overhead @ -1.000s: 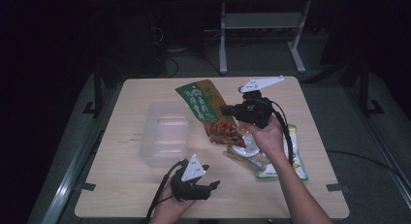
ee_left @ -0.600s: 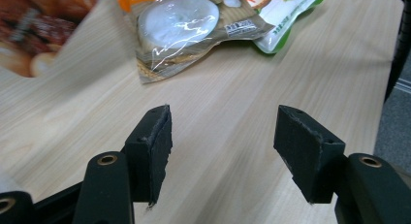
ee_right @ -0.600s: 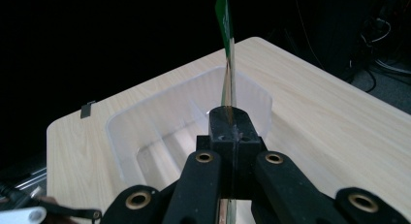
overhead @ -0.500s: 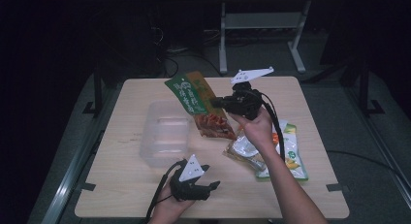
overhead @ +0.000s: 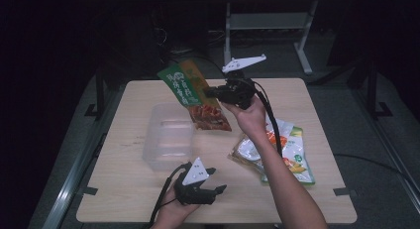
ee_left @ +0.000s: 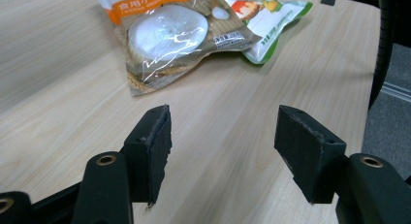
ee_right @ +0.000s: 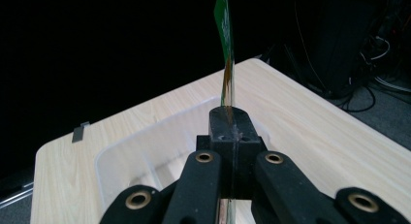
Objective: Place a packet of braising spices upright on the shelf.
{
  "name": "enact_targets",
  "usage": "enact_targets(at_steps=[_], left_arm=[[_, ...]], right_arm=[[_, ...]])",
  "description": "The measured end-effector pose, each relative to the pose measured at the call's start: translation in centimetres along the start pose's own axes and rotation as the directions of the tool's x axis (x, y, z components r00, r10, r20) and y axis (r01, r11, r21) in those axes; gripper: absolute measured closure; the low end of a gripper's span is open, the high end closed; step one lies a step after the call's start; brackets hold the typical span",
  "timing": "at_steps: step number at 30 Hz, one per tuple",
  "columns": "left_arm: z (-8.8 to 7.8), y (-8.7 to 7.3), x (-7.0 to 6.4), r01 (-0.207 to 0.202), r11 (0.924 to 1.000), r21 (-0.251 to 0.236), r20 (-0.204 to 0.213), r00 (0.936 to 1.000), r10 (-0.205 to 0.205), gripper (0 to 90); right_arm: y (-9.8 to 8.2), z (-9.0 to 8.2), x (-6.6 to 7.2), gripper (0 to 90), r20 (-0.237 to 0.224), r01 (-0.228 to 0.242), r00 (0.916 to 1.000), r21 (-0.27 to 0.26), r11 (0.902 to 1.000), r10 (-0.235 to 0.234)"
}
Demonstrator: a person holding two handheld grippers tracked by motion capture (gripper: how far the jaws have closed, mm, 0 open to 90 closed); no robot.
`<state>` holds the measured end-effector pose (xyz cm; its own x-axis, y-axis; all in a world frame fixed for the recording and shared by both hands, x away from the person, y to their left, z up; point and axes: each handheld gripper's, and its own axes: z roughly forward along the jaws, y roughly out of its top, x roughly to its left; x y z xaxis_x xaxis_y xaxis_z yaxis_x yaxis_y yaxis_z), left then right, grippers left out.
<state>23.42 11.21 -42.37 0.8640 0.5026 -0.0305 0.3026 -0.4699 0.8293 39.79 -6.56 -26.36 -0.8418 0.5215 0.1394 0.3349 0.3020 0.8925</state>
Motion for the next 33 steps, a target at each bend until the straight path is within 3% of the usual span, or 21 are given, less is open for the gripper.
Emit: enact_targets(at_steps=[5, 13, 22, 33], left_arm=[[-0.1, 0.0, 0.0, -0.010, 0.9999, -0.008, 0.000, 0.9999, 0.010, 37.6], [-0.5, 0.0, 0.1, -0.020, 0.9998, -0.003, 0.000, 0.9998, 0.020, 37.5], [-0.7, 0.0, 0.1, -0.003, 0.9998, -0.018, 0.010, 0.9999, 0.003, 37.5], [-0.8, -0.1, 0.1, -0.007, 0.9998, -0.019, 0.010, 0.9999, 0.007, 37.3]], right_arm=[[1.0, 1.5, -0.2, 90.0, -0.004, 0.000, 1.0000, -0.009, 1.0000, -0.001], [2.2, 5.3, -0.5, 90.0, -0.018, 0.005, 0.9998, -0.016, 0.9999, -0.006], [1.4, 10.6, -1.4, 90.0, -0.059, -0.024, 0.9980, 0.009, 0.9997, 0.025], [-0.1, 13.5, -1.7, 90.0, -0.067, -0.031, 0.9972, 0.041, 0.9987, 0.033]])
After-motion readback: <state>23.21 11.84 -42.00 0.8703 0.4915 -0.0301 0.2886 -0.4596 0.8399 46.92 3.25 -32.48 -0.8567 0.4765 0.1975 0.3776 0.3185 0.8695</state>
